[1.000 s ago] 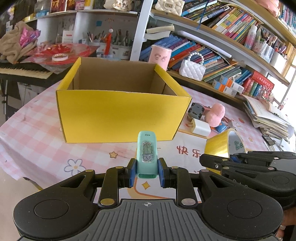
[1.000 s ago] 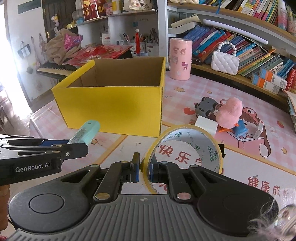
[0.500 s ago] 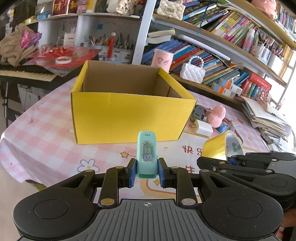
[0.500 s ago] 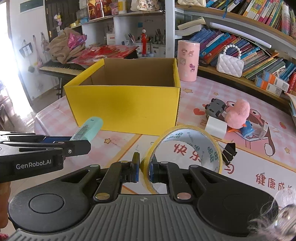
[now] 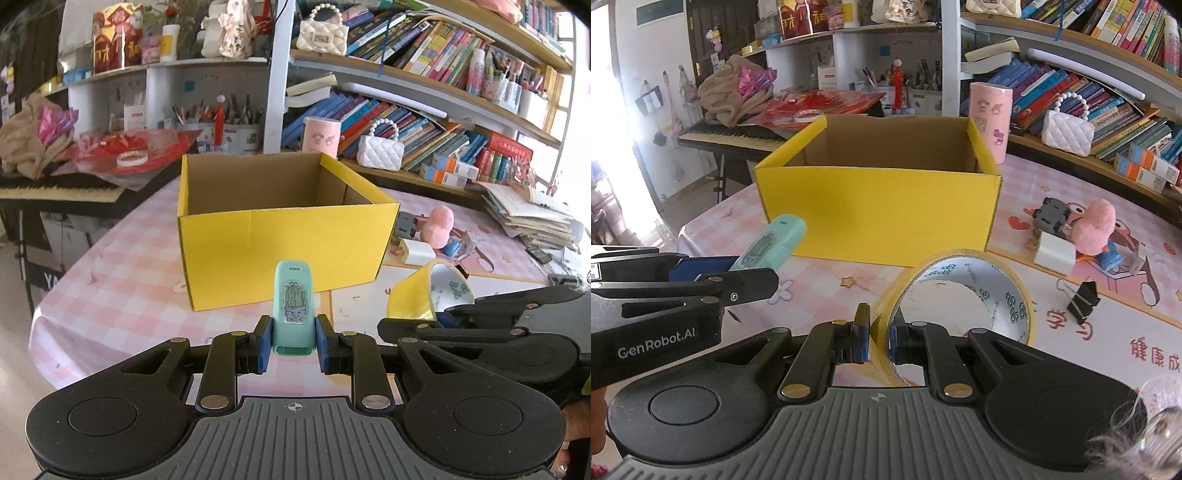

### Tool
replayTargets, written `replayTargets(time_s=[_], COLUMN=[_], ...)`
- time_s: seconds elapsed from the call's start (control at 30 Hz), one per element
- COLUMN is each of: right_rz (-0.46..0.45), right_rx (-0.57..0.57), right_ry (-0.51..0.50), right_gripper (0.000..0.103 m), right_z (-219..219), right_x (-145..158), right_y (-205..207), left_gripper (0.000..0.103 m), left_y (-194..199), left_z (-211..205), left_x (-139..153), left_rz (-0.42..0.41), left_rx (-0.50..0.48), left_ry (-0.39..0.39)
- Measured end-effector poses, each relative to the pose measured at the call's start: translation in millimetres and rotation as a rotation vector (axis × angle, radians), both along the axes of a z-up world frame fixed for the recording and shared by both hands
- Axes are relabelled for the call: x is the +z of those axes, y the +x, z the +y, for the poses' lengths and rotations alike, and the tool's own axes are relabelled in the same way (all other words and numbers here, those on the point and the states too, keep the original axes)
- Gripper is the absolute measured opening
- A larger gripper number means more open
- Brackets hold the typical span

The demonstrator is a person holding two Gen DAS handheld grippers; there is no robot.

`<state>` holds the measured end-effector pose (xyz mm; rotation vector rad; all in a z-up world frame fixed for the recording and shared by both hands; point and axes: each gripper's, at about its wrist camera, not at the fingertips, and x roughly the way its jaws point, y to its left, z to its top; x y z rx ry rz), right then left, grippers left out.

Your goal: Organize objects

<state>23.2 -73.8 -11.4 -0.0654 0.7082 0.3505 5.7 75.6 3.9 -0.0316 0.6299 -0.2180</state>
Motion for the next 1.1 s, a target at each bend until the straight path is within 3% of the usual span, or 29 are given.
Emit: replayTargets(time_s=[0.2, 0.37, 0.53, 0.77, 0.93, 1.1], right_rz=[-0.013, -0.074, -0.167, -0.260, -0.264, -0.206], right_rx=[-0.001, 0.009, 0.025, 0.081, 0.122, 0.211], right_ry=[0.008, 0.020, 0.059, 0.089, 0.101, 0.122], right_gripper=[0.010, 0.010, 0.010, 0.010, 0.010, 0.010], right_z=[10.1, 11.6, 6.5, 3.6, -0.7, -0.8], right_x=[2.4, 18.1, 46.4, 69.6, 67.7, 56.0], right_y=[-5.7, -0.8, 23.3, 74.7, 110.8, 142.0], left_gripper=[0.022, 0.022, 0.023, 0.022, 0.023, 0.022], left_y=[-5.3, 1.3, 20.1, 57.8, 79.7, 97.9], left_z=[5.5, 7.8, 5.4, 3.0, 0.3, -7.3], left_x=[8.1, 22.0, 38.5, 50.9, 49.8, 44.0], left_rz=[-0.055, -0.110, -0.164, -0.177, -0.159, -0.124], left_rx=[-0.007, 0.009, 0.030, 0.116, 0.178, 0.223], left_ry=[0.014, -0.007, -0.018, -0.043, -0.048, -0.038])
